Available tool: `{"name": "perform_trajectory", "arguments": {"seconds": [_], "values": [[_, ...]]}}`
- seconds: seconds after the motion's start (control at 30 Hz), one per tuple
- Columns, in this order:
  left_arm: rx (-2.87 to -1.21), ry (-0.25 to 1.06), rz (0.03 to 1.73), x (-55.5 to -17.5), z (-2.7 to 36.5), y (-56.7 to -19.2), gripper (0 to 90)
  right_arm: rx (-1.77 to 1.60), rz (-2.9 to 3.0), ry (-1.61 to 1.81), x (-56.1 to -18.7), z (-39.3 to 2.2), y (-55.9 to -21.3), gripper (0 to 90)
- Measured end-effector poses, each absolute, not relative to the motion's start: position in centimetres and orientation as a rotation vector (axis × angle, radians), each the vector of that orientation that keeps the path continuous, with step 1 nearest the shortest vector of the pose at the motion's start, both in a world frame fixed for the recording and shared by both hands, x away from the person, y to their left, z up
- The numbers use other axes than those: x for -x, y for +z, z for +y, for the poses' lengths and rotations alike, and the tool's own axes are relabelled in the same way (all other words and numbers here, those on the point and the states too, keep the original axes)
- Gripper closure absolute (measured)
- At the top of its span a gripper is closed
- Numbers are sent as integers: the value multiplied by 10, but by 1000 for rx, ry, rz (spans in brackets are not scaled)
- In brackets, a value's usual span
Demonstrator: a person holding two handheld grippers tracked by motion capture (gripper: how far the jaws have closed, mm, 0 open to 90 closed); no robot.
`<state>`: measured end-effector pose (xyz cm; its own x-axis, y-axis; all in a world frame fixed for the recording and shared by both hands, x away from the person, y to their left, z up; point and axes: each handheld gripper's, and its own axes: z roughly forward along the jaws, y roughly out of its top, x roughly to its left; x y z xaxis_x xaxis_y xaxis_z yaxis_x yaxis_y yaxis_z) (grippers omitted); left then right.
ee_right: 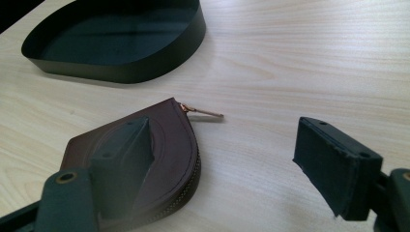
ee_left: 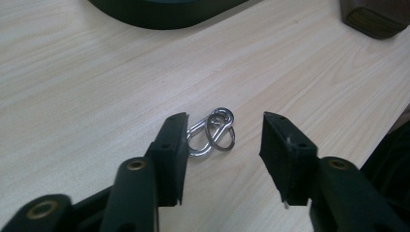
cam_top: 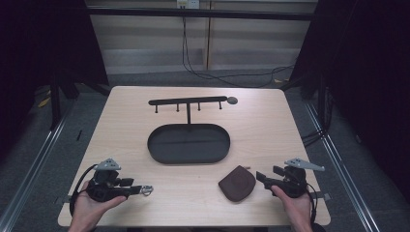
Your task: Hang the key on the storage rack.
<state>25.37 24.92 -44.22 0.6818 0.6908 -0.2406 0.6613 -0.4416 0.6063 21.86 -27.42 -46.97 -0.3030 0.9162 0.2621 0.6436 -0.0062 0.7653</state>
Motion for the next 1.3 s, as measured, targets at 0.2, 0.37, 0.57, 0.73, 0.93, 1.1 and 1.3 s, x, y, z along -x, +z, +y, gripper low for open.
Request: {"name": "perform_trajectory", "arguments": {"seconds": [0.2, 0.37, 0.57, 0.73, 0.93, 1.1, 1.3], "values": [[-2267, 68, 1032, -259, 243, -435, 545, -1619, 1974, 1219, -218, -274, -470, 224], [-2308, 43, 1026, -268, 236, -426, 542, -1623, 1984, 1214, -219, -274, -471, 222], [-2342, 29, 1030, -272, 231, -427, 533, -1612, 1995, 1212, -218, -272, -469, 222], [-2412, -8, 1013, -281, 227, -430, 542, -1614, 2001, 1211, -219, -272, -470, 222], [-2528, -39, 970, -285, 214, -430, 602, -1612, 2005, 1204, -219, -271, -470, 221], [-2563, -39, 955, -288, 210, -428, 629, -1615, 2007, 1202, -219, -271, -470, 221], [-2616, -74, 947, -290, 206, -430, 646, -1618, 2015, 1198, -220, -271, -471, 221]]}}
